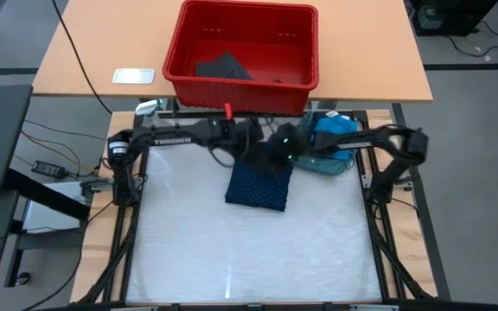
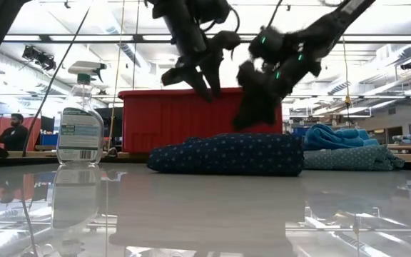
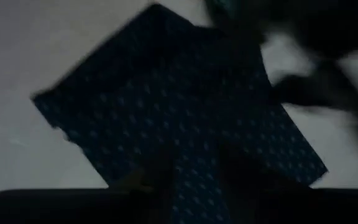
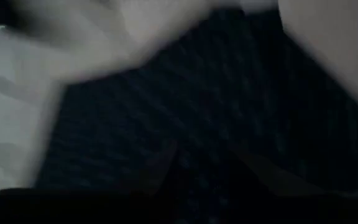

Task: Fold laundry
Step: Fold the dark blue polo shirt

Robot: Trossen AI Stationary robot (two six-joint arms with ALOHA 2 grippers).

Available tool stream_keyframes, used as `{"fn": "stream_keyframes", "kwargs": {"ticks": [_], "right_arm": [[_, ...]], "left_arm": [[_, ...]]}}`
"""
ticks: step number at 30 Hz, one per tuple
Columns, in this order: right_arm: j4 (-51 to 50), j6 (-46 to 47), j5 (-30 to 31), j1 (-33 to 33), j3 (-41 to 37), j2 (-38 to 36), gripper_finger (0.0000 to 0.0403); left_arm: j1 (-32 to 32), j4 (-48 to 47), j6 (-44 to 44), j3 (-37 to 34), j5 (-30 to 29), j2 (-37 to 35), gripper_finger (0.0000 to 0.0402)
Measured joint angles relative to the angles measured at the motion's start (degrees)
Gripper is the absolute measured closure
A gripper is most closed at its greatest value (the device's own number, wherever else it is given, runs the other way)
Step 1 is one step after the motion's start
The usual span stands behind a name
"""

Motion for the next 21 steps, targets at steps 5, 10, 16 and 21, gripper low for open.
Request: {"fn": "stream_keyframes", "kwargs": {"ticks": [5, 10, 16, 21], "right_arm": [[-3.4, 8.7, 1.4, 2.0, -2.0, 6.6, 0.0275], [-2.4, 14.0, -0.5, 7.9, -12.8, 0.7, 0.0292], [-6.0, 28.4, 0.7, 20.5, -29.4, -19.6, 0.0321], [-20.5, 40.2, 6.6, 30.1, -35.6, -37.7, 0.0335]], "left_arm": [[-5.2, -2.8, -6.2, 0.0, -1.6, -0.8, 0.0285], [-9.2, -7.7, -10.1, 0.0, -5.9, -3.2, 0.0285], [-9.2, -12.6, -9.4, 0.0, -11.9, -6.8, 0.0285], [-4.1, -13.1, -3.5, 0.1, -12.6, -9.3, 0.0285]]}}
